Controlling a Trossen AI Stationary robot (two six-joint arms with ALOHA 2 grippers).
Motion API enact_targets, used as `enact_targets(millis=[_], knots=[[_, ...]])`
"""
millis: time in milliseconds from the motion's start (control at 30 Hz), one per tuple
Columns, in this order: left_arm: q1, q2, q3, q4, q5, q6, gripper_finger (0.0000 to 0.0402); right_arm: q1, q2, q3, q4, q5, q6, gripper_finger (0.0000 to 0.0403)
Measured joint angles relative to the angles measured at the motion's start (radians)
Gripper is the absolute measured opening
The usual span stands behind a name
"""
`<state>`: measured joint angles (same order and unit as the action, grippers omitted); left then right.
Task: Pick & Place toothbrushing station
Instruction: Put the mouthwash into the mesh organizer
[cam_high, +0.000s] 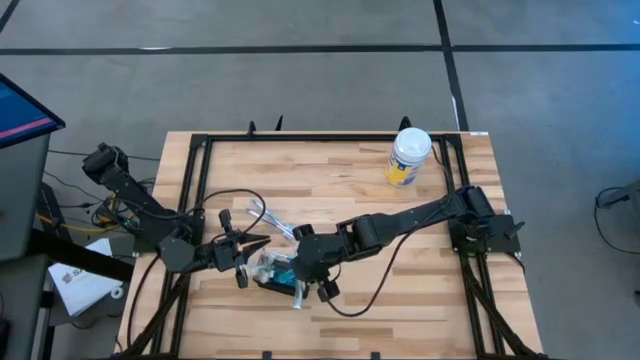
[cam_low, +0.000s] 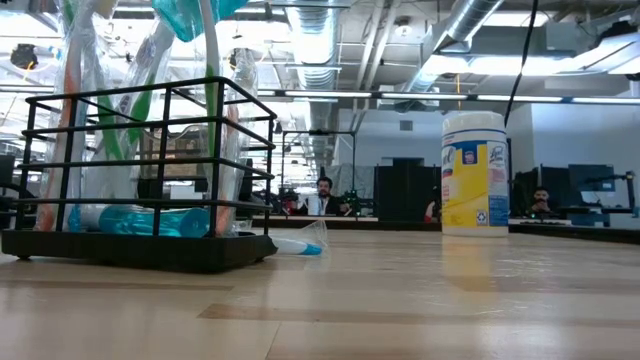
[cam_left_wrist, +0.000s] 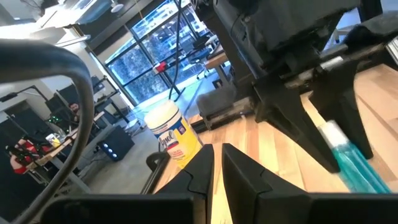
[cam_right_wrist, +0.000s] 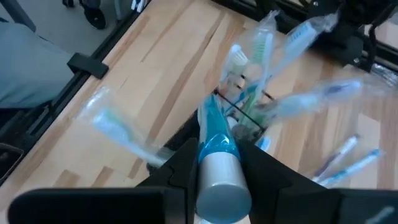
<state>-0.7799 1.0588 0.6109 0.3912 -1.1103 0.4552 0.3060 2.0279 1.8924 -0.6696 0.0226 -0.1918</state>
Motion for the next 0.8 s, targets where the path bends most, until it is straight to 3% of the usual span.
enact_targets(millis=[200,800], knots=[[0.000,0.000,0.000,0.007,0.000,0.000,0.0026,-0.006,0.079,0.010,-0.001,0.001,-0.033,0.0081],[0.000,0.000,0.000,0.014,0.012,0.003,0.0026,-0.020,0.088,0.033,-0.003,0.000,-0.017,0.0081]])
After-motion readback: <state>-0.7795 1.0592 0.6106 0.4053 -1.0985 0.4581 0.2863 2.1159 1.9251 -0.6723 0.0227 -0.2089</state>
